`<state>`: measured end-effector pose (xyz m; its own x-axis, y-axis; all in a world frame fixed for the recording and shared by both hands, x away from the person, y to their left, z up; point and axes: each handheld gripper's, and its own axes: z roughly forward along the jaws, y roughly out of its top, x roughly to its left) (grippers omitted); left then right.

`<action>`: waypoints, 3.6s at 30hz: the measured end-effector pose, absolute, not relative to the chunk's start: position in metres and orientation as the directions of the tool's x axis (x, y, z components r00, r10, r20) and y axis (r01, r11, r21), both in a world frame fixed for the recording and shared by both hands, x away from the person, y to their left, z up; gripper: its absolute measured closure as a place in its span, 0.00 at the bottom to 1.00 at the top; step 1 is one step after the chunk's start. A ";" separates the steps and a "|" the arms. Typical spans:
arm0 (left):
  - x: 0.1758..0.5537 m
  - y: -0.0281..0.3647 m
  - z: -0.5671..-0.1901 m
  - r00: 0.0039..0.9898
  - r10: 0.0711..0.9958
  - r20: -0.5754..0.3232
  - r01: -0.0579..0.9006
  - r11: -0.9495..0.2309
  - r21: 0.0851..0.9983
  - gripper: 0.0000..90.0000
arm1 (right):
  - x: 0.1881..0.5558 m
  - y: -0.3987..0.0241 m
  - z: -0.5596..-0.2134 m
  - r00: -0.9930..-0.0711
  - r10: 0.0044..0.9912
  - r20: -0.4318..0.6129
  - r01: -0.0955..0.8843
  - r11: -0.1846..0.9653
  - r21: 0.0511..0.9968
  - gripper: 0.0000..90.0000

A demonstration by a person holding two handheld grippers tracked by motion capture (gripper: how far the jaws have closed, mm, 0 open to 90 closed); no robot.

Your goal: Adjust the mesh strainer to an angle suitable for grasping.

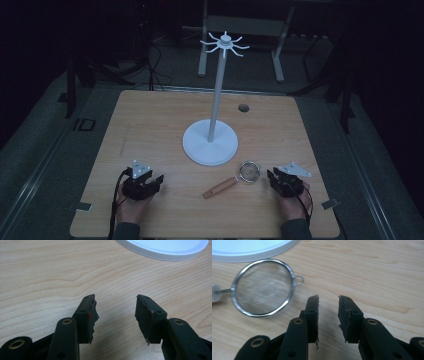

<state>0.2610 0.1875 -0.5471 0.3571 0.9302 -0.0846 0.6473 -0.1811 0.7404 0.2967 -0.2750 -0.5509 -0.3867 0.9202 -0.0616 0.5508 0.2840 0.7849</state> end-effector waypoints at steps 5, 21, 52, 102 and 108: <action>0.260 0.188 -0.547 0.355 0.931 -0.087 0.646 -0.177 0.743 0.57 | 0.295 -0.271 -0.550 -0.423 0.904 -0.060 0.544 0.306 0.781 0.77; 0.260 0.192 -0.546 0.348 0.932 -0.103 0.651 -0.161 0.742 0.58 | 0.297 -0.248 -0.529 -0.580 0.812 -0.062 0.499 0.415 0.761 0.71; 0.262 0.193 -0.547 0.338 0.935 -0.102 0.664 -0.161 0.730 0.58 | 0.320 -0.196 -0.494 -0.809 0.557 -0.190 0.326 0.693 0.643 0.64; 0.263 0.194 -0.548 0.327 0.939 -0.111 0.676 -0.150 0.721 0.57 | 0.337 -0.127 -0.510 -0.964 0.176 -0.197 0.115 0.951 0.288 0.73; 0.263 0.195 -0.548 0.325 0.939 -0.114 0.675 -0.146 0.723 0.57 | 0.339 -0.110 -0.509 -0.976 0.084 -0.201 0.033 0.970 0.243 0.65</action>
